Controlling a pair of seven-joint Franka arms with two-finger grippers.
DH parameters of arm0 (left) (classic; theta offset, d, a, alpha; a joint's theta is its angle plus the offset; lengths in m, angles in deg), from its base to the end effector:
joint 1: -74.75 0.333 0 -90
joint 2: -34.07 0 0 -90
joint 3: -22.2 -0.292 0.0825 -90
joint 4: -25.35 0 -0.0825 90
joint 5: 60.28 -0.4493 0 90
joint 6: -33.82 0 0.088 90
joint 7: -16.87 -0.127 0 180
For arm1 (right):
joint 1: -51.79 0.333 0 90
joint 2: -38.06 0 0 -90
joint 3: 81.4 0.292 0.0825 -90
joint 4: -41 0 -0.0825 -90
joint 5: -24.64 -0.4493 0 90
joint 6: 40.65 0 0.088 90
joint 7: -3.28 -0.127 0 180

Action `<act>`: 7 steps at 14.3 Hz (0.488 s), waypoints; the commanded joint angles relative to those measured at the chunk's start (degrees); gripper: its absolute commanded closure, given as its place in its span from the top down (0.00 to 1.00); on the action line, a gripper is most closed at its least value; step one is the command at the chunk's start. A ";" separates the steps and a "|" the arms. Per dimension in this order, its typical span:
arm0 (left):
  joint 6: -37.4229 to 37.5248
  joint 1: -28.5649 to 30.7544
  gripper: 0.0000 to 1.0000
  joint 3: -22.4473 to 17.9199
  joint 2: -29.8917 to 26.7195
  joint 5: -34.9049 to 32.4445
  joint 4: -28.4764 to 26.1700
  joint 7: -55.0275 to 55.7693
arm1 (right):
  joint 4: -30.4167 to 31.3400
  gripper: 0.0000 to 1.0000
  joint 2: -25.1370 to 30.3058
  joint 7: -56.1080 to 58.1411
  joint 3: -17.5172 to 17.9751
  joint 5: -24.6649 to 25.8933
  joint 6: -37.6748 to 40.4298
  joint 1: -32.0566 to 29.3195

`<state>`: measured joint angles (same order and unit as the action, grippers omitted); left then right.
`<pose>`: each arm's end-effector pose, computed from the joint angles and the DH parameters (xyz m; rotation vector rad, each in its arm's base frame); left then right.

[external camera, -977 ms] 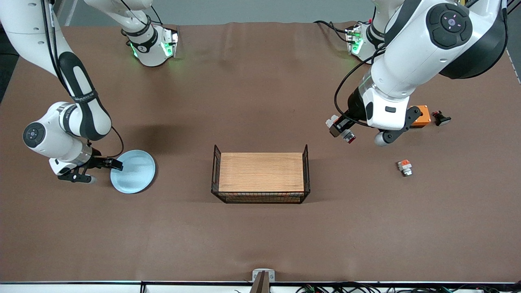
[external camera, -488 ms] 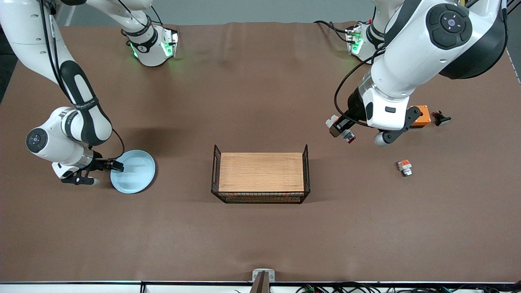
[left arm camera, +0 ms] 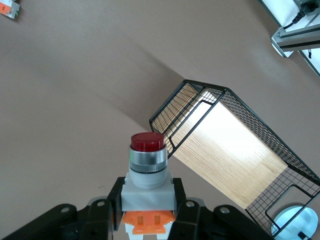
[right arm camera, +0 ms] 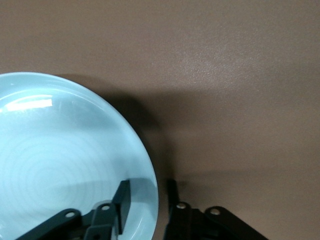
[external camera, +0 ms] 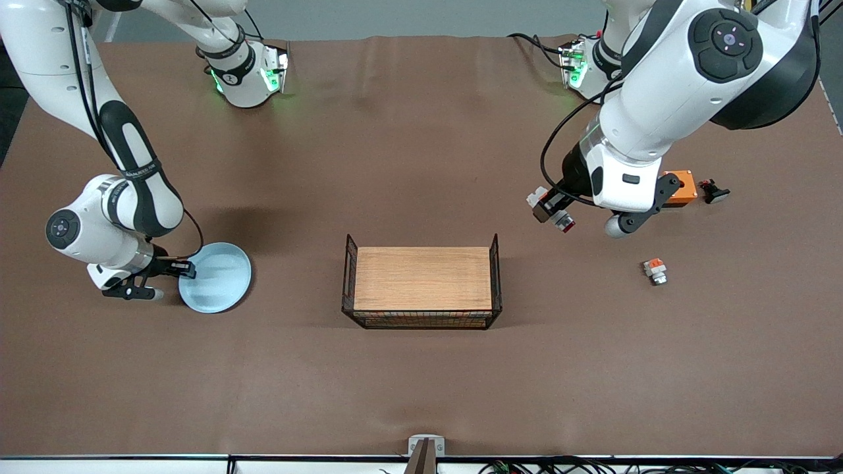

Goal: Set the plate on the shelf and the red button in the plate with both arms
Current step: 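Grasp the light blue plate rim with the right gripper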

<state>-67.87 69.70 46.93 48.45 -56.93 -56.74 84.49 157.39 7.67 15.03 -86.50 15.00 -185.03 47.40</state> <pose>0.6212 -0.3300 0.5237 2.7768 0.9931 -0.0681 0.6082 -0.1050 0.0832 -3.0823 0.1357 0.0422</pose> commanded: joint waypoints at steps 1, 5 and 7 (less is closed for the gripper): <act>-0.27 -0.22 0.31 0.15 0.12 -0.71 0.45 0.93 | -0.99 0.03 -0.37 -1.63 0.26 -1.08 0.77 -0.10; -0.27 -0.22 0.31 0.15 0.21 -0.71 0.45 0.85 | -3.79 0.00 2.52 -5.23 0.26 -1.08 7.50 -0.10; -0.27 -0.22 0.31 0.15 0.21 -0.71 0.45 0.93 | -8.53 0.00 4.54 -7.25 0.09 -0.99 17.42 -0.27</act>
<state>-67.87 69.70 46.93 48.47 -56.93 -56.75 84.49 152.69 9.79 10.34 -86.48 14.53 -175.23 47.41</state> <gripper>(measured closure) 0.586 0.974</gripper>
